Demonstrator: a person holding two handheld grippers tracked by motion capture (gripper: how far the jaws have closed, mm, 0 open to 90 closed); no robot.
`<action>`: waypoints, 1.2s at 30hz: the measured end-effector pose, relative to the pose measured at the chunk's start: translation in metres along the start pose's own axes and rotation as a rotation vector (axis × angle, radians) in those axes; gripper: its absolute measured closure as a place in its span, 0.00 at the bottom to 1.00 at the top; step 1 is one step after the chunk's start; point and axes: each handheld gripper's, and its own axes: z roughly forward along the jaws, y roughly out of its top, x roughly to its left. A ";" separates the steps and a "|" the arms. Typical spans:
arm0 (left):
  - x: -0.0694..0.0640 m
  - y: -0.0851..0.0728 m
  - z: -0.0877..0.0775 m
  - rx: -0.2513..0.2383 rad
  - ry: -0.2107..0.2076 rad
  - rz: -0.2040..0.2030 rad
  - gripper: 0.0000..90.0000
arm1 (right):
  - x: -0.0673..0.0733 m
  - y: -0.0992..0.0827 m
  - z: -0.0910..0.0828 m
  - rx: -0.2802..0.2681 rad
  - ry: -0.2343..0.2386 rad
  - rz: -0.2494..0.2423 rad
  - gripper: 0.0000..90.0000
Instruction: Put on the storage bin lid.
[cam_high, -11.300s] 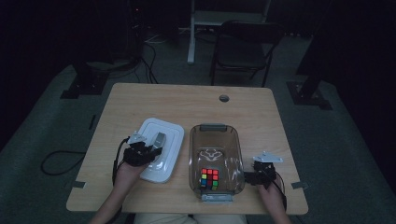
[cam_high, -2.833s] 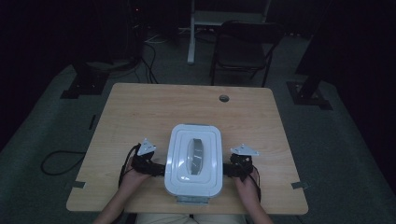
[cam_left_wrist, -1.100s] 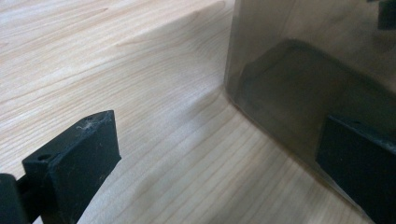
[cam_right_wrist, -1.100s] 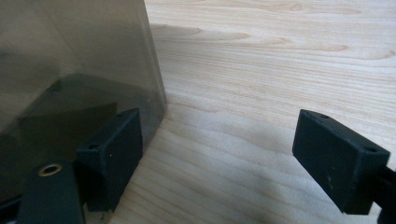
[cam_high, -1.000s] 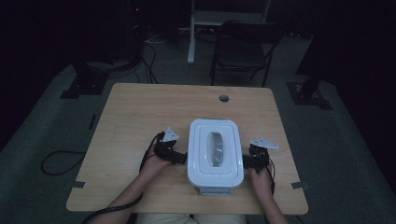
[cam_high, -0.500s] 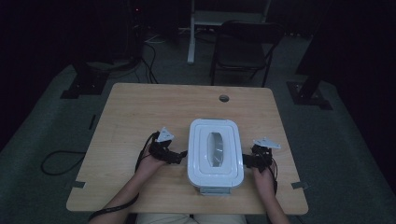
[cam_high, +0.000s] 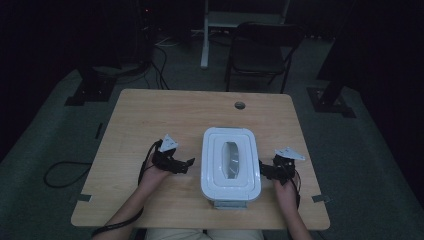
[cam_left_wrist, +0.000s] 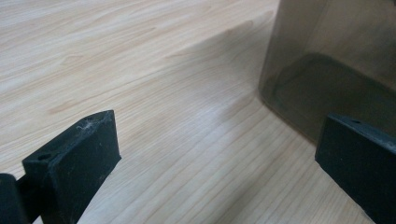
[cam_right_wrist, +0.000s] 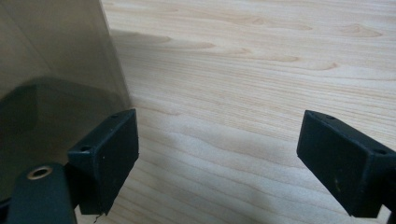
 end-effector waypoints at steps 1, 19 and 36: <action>0.000 0.000 0.000 0.000 0.000 0.000 0.01 | 0.000 0.000 0.000 0.000 0.000 0.000 0.14; 0.031 -0.019 -0.033 0.005 0.103 -0.052 0.01 | -0.022 -0.007 -0.023 -0.029 -0.055 0.039 0.14; 0.055 -0.050 -0.073 0.018 0.213 -0.144 0.01 | -0.040 -0.023 -0.031 -0.013 -0.116 0.063 0.14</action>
